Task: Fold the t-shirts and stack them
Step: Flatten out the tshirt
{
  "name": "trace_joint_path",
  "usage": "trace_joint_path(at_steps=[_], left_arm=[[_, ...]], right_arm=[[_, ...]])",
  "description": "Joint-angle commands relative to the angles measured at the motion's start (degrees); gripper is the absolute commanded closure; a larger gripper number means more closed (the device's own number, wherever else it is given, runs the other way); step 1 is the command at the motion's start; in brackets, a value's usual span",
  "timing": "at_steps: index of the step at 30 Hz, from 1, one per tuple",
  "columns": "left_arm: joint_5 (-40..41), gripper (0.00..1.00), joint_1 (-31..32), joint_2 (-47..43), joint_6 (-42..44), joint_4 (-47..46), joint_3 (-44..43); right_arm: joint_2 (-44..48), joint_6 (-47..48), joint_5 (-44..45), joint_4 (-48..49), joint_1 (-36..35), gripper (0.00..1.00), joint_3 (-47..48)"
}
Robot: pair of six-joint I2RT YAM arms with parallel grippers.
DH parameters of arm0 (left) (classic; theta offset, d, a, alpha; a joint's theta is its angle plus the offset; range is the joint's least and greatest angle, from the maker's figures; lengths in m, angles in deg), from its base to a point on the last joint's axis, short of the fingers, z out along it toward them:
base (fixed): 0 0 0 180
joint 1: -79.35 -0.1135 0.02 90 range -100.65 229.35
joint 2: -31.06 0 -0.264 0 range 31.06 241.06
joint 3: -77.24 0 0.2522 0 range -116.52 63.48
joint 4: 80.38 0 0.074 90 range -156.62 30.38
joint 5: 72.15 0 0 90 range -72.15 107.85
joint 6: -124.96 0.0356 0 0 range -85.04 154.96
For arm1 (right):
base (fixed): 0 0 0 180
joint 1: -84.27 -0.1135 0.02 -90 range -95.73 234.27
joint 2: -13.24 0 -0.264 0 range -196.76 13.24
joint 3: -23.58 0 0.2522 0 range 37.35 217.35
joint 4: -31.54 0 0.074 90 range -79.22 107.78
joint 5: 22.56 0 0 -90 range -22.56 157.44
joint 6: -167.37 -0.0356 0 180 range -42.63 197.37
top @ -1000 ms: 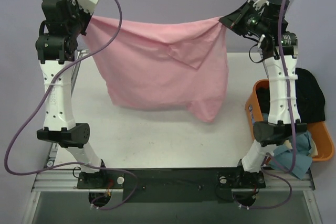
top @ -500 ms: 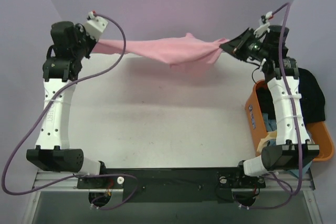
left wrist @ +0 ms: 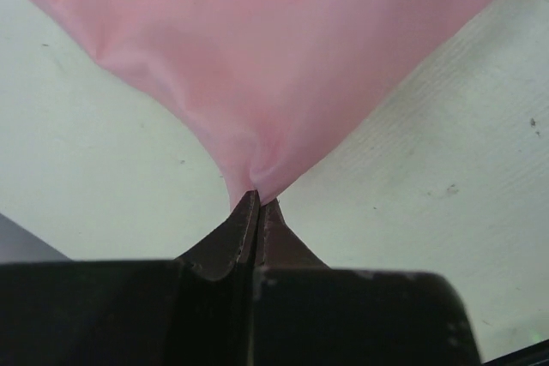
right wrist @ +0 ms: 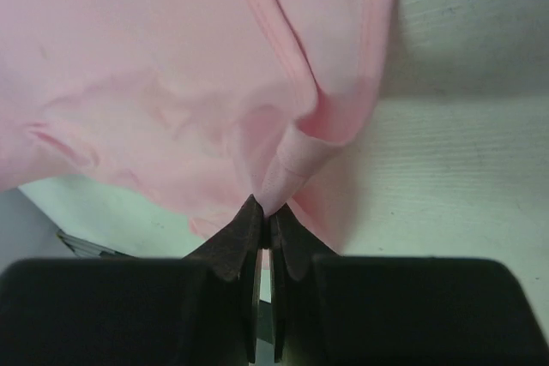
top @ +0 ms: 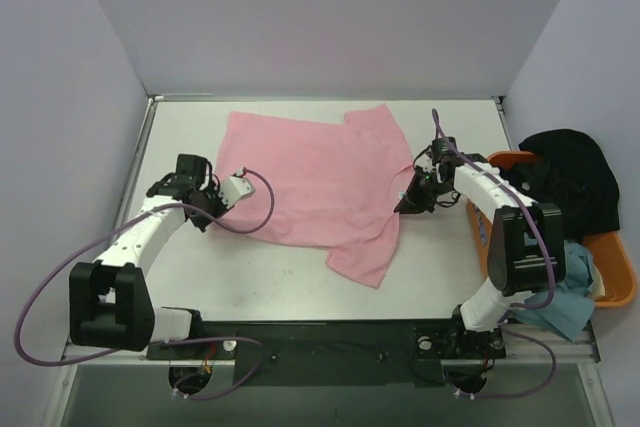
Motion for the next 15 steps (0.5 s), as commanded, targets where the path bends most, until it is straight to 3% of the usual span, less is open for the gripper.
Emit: trace_joint_path(at_steps=[1,4,6,8,10,15], left_arm=[[-1.76,1.0,0.61,-3.34,1.43,-0.99,3.19],[-0.79,1.0,0.44,-3.52,1.52,-0.9,4.87],[-1.32,1.0,0.61,-3.52,1.52,0.76,4.78],[-2.28,1.0,0.53,-3.78,1.08,2.34,4.78],[-2.98,1.0,0.61,-4.22,0.55,3.57,4.87],[-4.57,1.0,0.61,-5.01,-1.47,5.95,5.4]], right_arm=[[-1.44,1.89,8.07,0.67,-0.42,1.0,0.08],[-4.07,4.69,10.18,-1.16,-0.76,0.99,3.42],[-5.92,6.37,14.83,-6.7,-1.03,0.82,7.11],[-4.36,6.81,20.02,-10.57,-1.64,0.52,6.51],[0.1,6.38,23.62,-12.68,-3.48,0.38,3.53],[11.55,0.5,30.15,-13.75,-13.57,0.36,-5.17]])
